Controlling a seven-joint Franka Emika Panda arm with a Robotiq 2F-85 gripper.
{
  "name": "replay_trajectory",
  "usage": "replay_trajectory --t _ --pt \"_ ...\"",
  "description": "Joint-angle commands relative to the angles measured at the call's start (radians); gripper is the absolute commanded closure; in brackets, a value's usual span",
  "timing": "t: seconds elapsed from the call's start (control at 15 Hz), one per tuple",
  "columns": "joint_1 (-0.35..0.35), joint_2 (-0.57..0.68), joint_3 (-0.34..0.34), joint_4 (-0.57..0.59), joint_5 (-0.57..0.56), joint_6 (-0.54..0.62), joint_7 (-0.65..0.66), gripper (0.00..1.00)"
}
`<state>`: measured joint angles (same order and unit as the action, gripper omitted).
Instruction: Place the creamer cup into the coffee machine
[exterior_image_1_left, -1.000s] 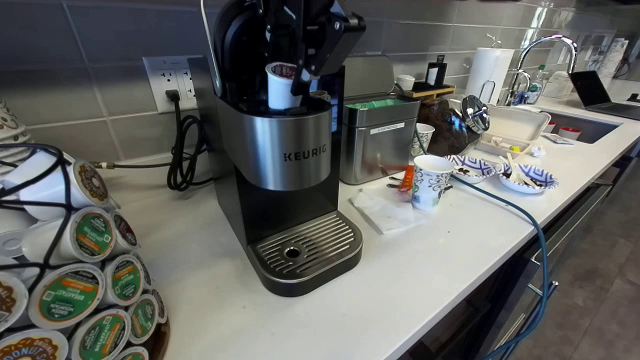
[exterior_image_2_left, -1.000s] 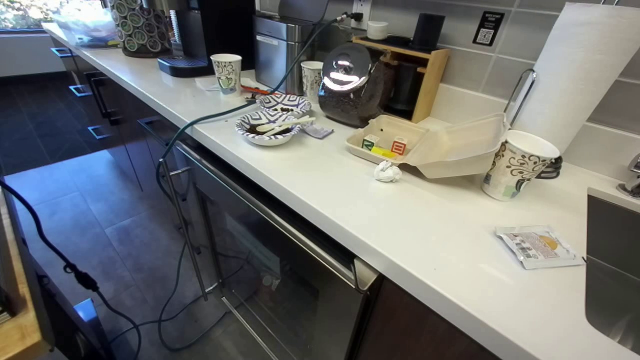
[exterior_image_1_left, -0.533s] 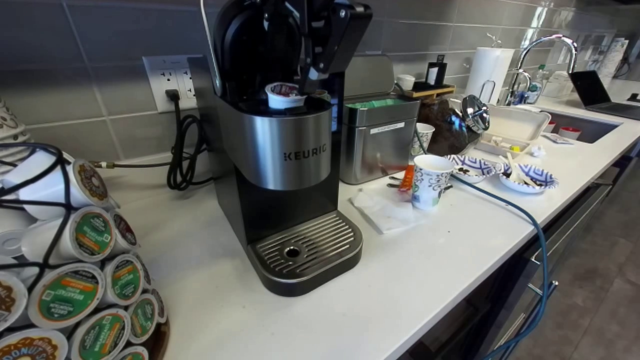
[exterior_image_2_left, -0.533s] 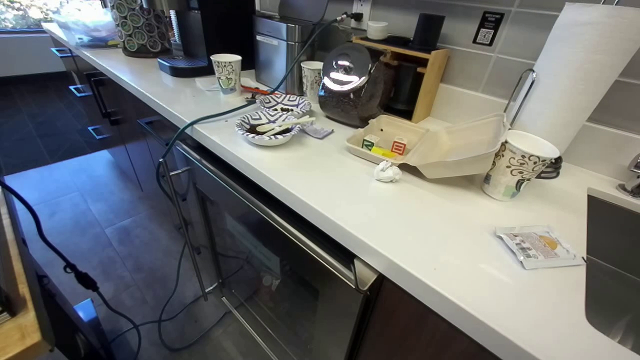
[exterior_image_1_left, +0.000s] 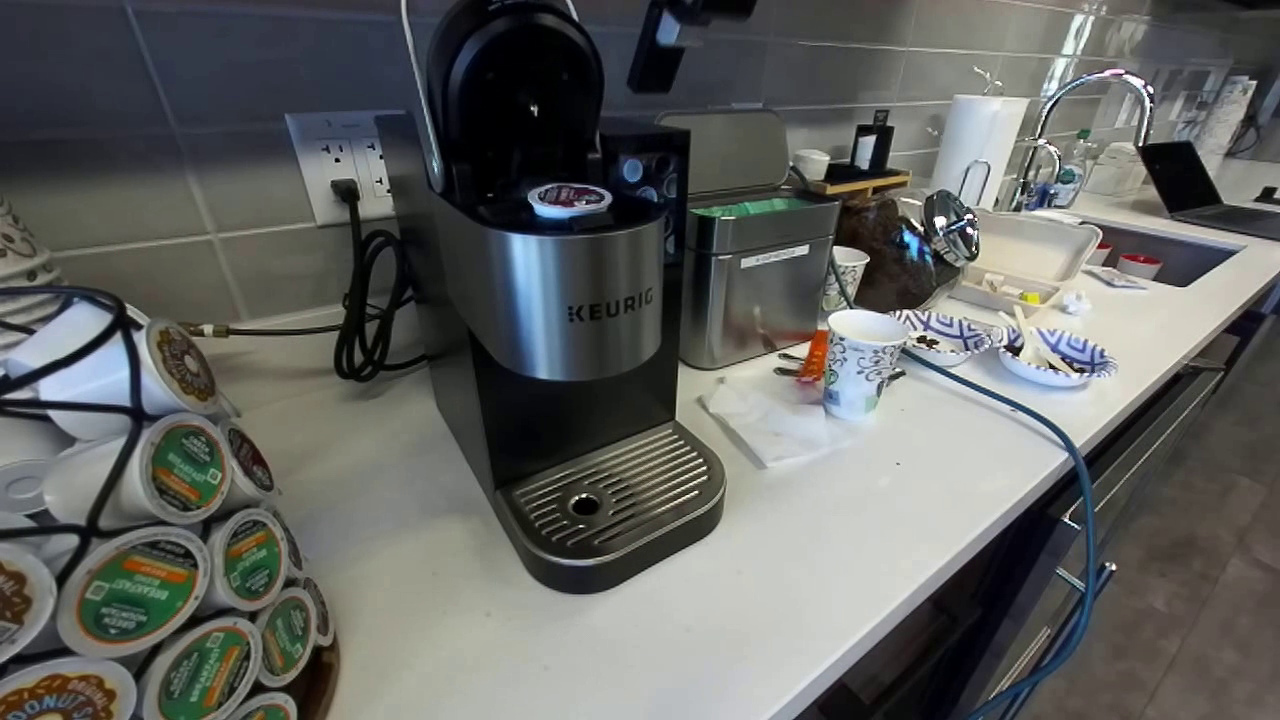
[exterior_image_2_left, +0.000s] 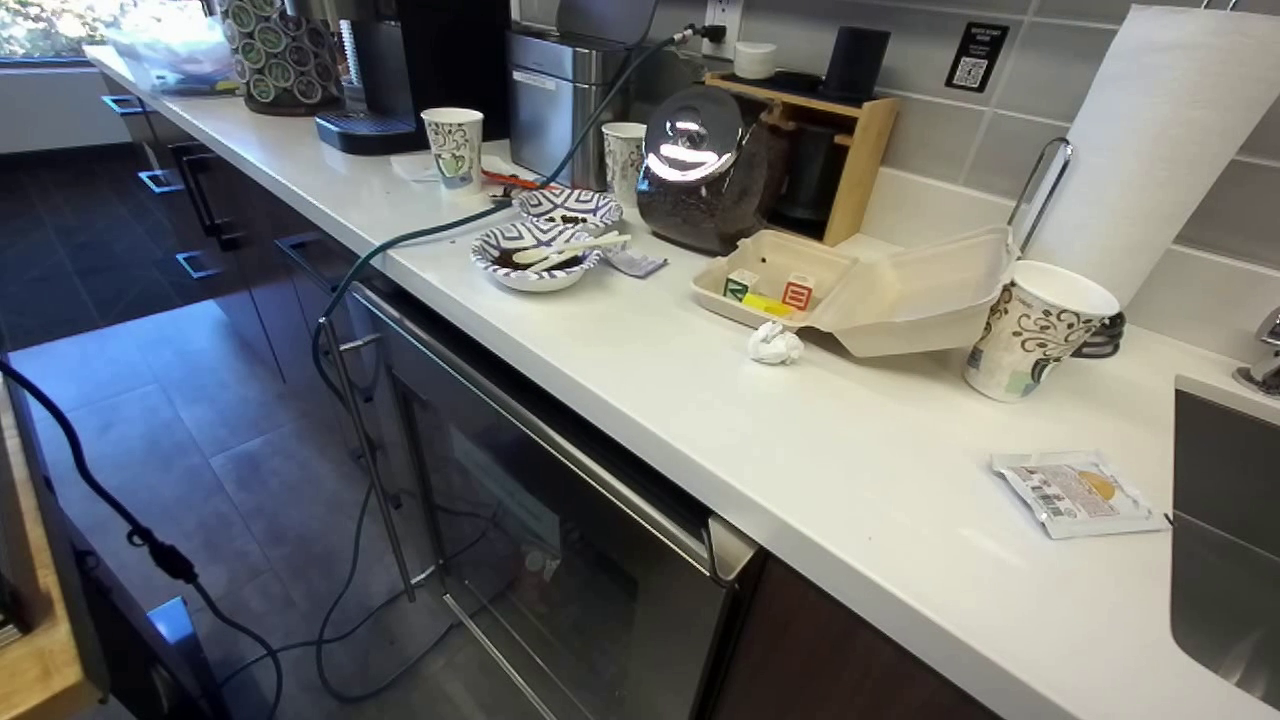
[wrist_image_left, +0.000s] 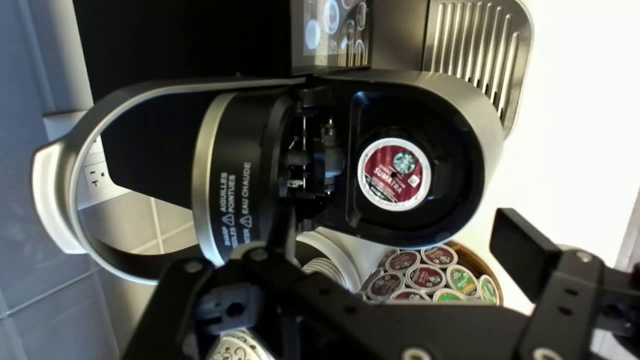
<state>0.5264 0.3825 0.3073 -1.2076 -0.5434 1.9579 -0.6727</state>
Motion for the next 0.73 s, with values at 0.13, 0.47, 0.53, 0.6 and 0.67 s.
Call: replay_trajectory --t 0.13,0.47,0.53,0.6,0.67 --pt "-0.007 -0.224 0.027 -0.265 0.115 0.004 0.238 0.00" --pt "0.016 -0.417 0.036 -0.523 0.096 -0.035 0.580 0.00" --pt "-0.011 -0.300 0.068 -0.368 0.095 -0.048 0.468 0.00" --pt "-0.012 -0.336 0.072 -0.415 0.096 -0.047 0.514 0.00" --pt "-0.014 -0.362 0.074 -0.448 0.096 -0.047 0.539 0.00"
